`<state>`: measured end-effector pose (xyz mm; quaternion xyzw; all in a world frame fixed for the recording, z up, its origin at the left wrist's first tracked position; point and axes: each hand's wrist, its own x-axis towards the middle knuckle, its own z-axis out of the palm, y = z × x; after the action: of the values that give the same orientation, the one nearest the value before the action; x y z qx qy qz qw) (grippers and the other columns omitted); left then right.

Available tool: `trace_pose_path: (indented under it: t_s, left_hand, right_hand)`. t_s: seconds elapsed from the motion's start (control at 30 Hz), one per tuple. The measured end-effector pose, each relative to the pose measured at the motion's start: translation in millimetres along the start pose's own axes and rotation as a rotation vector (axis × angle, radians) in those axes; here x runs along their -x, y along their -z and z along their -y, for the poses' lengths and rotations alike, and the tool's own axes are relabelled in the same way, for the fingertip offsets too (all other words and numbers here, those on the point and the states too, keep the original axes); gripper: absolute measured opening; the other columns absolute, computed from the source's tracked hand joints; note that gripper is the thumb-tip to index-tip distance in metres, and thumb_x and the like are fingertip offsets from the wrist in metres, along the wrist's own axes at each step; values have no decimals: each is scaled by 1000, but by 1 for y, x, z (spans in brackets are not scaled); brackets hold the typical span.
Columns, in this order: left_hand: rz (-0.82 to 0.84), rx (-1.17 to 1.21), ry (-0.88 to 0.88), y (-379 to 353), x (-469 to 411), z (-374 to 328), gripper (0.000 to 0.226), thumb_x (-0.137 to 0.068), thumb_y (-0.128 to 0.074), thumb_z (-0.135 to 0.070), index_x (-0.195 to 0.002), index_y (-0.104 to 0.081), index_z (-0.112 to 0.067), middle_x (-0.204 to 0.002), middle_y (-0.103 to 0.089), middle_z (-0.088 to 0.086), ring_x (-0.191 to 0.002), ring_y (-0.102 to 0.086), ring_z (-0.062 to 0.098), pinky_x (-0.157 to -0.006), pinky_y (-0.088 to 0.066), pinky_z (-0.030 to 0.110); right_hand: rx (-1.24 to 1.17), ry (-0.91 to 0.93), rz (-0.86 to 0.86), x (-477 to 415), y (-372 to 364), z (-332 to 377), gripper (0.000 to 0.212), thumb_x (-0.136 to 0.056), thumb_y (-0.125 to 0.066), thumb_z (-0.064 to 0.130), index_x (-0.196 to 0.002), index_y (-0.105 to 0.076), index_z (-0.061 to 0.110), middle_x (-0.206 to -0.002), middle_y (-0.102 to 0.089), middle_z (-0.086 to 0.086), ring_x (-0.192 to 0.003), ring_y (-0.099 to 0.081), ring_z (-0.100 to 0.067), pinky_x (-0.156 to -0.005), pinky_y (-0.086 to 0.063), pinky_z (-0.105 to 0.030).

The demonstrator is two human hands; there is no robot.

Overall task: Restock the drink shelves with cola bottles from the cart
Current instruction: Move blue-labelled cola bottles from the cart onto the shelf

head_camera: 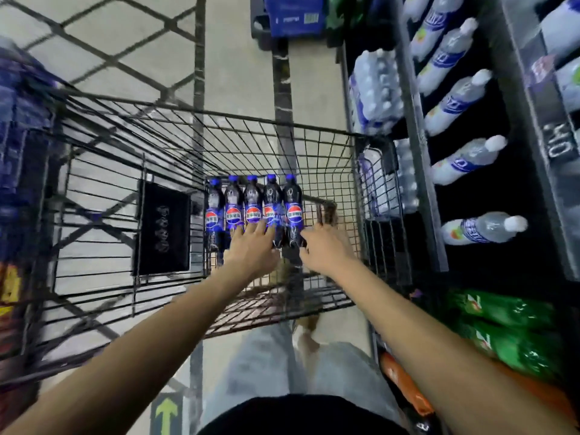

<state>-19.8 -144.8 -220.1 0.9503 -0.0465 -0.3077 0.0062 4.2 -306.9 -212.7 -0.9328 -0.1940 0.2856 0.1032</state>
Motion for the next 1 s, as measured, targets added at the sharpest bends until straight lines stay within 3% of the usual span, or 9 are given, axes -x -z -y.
trace_pose_path:
  t_s: [0.1, 0.3, 0.43, 0.57, 0.67, 0.77, 0.87, 0.93, 1.0]
  left_hand:
    - [29, 29, -3, -20, -39, 9, 71, -94, -44, -50, -152, -17, -19, -158, -20, 10, -144, -22, 31, -117, -14, 52]
    - [112, 28, -7, -61, -113, 33, 64, -93, -43, -50, -146, -31, -17, -152, -32, 10, -138, -31, 29, -114, -19, 50]
    - [106, 36, 12, -87, -147, 46, 62, -95, -43, -47, -145, -31, -14, -151, -33, 9, -137, -32, 28, -113, -23, 48]
    - [116, 116, 62, -105, -165, 54, 69, -95, -42, -49, -149, -22, -10, -152, -31, 10, -138, -30, 29, -113, -23, 47]
    - [92, 247, 132, -115, -173, 56, 71, -93, -47, -49, -147, -25, -9, -142, -42, 11, -131, -38, 29, -105, -33, 45]
    - [57, 371, 191, -122, -179, 56, 69, -91, -53, -46, -144, -30, -10, -136, -46, 9, -126, -42, 28, -98, -40, 43]
    - [55, 477, 198, -130, -185, 52, 71, -93, -55, -41, -148, -25, -7, -142, -42, 12, -132, -38, 29, -104, -36, 41]
    - [59, 608, 242, -132, -191, 45, 71, -95, -56, -33, -149, -22, -3, -145, -39, 15, -135, -36, 31, -106, -35, 40]
    - [50, 711, 284, -133, -196, 36, 69, -95, -58, -25, -148, -21, 0, -144, -38, 18, -133, -37, 32, -104, -34, 38]
  right_hand:
    - [-12, -44, 68, -30, -14, -8, 24, -94, -48, 27, -112, -56, 14, -111, -57, -7, -108, -52, -27, -92, -42, -41]
    - [22, -114, 142, -102, -46, -20, 26, -93, -52, 27, -113, -57, 10, -106, -59, -10, -104, -55, -29, -88, -45, -41]
    - [12, -196, 190, -143, -77, -32, 36, -95, -48, 32, -124, -54, 10, -118, -58, -11, -111, -53, -29, -90, -44, -39]
    - [-107, -393, 208, -172, -115, -41, 45, -94, -52, 37, -130, -47, 10, -124, -55, -11, -115, -51, -29, -89, -46, -40]
    - [-282, -567, 146, -187, -143, -45, 57, -90, -60, 41, -133, -43, 8, -127, -53, -12, -116, -52, -31, -89, -45, -40]
    - [-412, -681, 52, -198, -165, -42, 67, -85, -66, 48, -132, -42, 7, -127, -51, -12, -113, -54, -30, -76, -31, -33]
    - [-478, -758, -24, -208, -174, -38, 65, -81, -70, 47, -127, -46, 8, -123, -55, -8, -105, -57, -27, -66, -17, -30]
    - [-536, -776, -46, -210, -175, -40, 60, -78, -73, 44, -121, -49, 10, -117, -57, -5, -92, -55, -21, -56, -13, -25]
    - [-599, -766, -50, -208, -174, -46, 55, -77, -74, 42, -117, -51, 12, -110, -58, -3, -83, -48, -15, -55, -20, -24]
